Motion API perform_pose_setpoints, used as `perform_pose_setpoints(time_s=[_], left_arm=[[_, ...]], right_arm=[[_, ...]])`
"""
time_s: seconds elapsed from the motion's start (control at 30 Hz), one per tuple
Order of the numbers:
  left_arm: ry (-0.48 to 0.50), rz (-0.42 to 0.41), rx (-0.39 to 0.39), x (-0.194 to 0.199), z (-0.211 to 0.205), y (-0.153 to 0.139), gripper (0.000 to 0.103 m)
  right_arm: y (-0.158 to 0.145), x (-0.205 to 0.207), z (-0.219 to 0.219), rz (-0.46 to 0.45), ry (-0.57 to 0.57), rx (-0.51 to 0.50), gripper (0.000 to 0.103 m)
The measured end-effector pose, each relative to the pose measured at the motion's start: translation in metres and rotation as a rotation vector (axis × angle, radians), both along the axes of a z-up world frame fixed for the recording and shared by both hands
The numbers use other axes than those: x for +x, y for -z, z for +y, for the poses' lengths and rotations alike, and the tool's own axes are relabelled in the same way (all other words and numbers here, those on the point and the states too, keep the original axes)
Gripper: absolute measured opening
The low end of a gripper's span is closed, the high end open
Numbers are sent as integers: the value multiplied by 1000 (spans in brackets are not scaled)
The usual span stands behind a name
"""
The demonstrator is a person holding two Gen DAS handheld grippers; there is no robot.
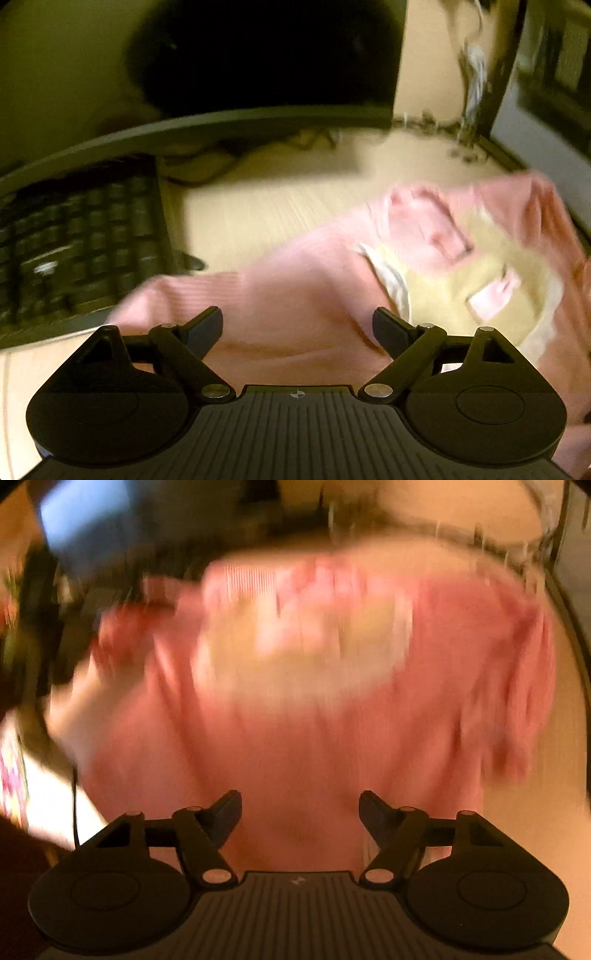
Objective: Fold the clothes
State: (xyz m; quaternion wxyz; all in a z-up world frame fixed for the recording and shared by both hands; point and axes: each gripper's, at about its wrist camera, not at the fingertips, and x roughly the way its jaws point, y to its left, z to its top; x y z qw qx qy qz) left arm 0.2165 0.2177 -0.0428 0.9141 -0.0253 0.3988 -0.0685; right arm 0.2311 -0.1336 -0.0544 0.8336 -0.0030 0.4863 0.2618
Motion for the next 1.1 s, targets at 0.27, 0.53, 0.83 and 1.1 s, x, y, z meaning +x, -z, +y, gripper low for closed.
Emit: perform_pose_setpoints(time_s=[0.27,0.53,0.83,1.1], left_arm=[[93,-2,-376,-61,-5,-12,97],[161,83,-406,-86,-40,34,96],[180,103,-395,-103,-34,41,95],[200,166,-407,-114,-27,37,95]], right_arm=[[17,119,105,-113,50,129,45],[73,152,127,51,189,315,41],[25,134,103,96,205,751,22],[-35,114,132,-256,57,442,19]])
